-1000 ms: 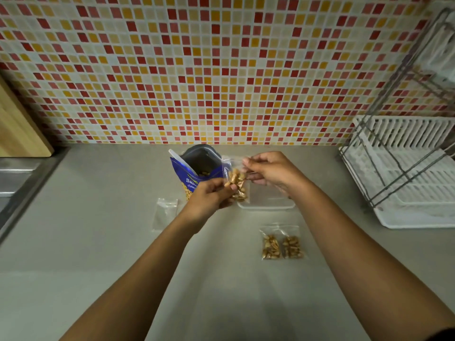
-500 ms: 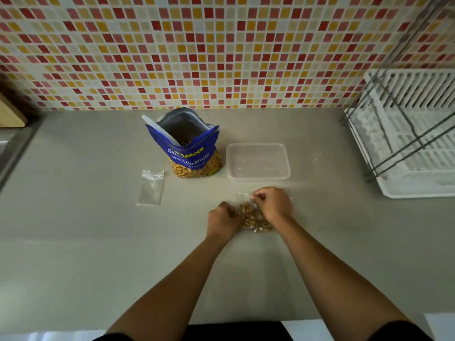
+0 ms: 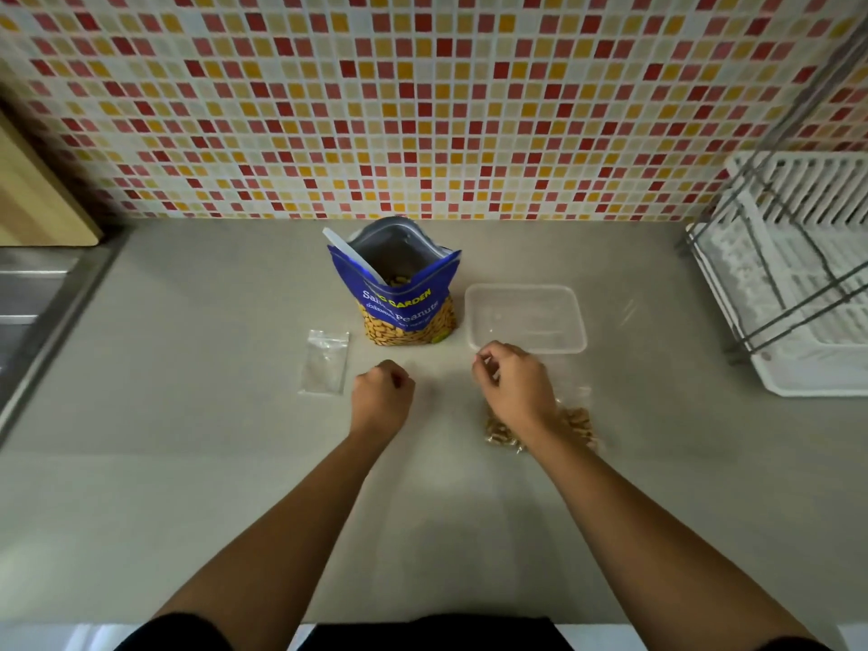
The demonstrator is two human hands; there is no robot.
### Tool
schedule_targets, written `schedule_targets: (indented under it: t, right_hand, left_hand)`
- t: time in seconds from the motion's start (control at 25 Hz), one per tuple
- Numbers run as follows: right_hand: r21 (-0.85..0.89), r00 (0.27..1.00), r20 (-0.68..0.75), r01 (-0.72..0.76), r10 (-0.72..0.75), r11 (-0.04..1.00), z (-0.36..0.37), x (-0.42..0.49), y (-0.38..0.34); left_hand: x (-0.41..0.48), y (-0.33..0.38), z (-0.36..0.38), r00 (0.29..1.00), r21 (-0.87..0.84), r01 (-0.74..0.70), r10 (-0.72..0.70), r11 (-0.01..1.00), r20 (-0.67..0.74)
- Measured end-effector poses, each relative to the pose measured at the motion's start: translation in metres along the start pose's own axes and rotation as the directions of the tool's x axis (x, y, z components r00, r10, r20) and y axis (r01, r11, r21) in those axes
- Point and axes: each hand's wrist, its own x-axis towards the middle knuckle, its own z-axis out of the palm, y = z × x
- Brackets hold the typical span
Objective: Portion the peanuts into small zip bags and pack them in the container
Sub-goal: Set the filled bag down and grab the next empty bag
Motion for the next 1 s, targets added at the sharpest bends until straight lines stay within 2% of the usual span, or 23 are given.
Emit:
schedule_targets:
  t: [0.12, 0.24, 0.32, 0.4, 0.6, 0.68, 0.84, 1.0]
  right_hand:
    - [-0.013, 0.987, 0.096, 0.133, -0.131, 0.991, 0.045, -0.018, -0.032]
    - [-0.095, 0.96, 0.257, 0.136, -0.108, 0.986, 0.087, -0.041, -0.046]
    - [-0.205, 0.94, 0.337, 0.12, -0.045, 0.971, 0.103, -0.052, -0.046]
    - [-0.293, 0.945, 0.328, 0.116, -0.014, 0.949, 0.109, -0.058, -0.042]
    - [-0.312, 0.957, 0.286, 0.143, -0.05, 0.939, 0.11, -0.062, -0.039]
    - [-0.296, 0.955, 0.287, 0.157, -0.069, 0.942, 0.11, -0.063, -0.037]
    - [-0.304, 0.968, 0.243, 0.134, -0.059, 0.943, 0.114, -0.063, -0.035]
    - [-0.297, 0.956, 0.286, 0.145, -0.057, 0.944, 0.114, -0.063, -0.034]
  left_hand:
    - [0.02, -0.035, -0.035, 0.99, 0.045, 0.018, -0.012, 0.999, -0.142]
    - [0.04, -0.063, -0.06, 0.966, 0.118, 0.085, -0.053, 0.989, -0.252]
    - [0.053, -0.076, -0.069, 0.959, 0.147, 0.208, -0.172, 0.967, -0.224]
    - [0.064, -0.086, -0.071, 0.949, 0.165, 0.297, -0.271, 0.941, -0.163]
    - [0.081, -0.085, -0.081, 0.926, 0.104, 0.375, -0.377, 0.921, 0.005]
    - [0.083, -0.084, -0.083, 0.916, 0.106, 0.397, -0.4, 0.912, 0.014]
    - [0.081, -0.08, -0.079, 0.933, 0.195, 0.361, -0.352, 0.912, -0.077]
    - [0.083, -0.08, -0.079, 0.916, 0.118, 0.4, -0.399, 0.909, -0.039]
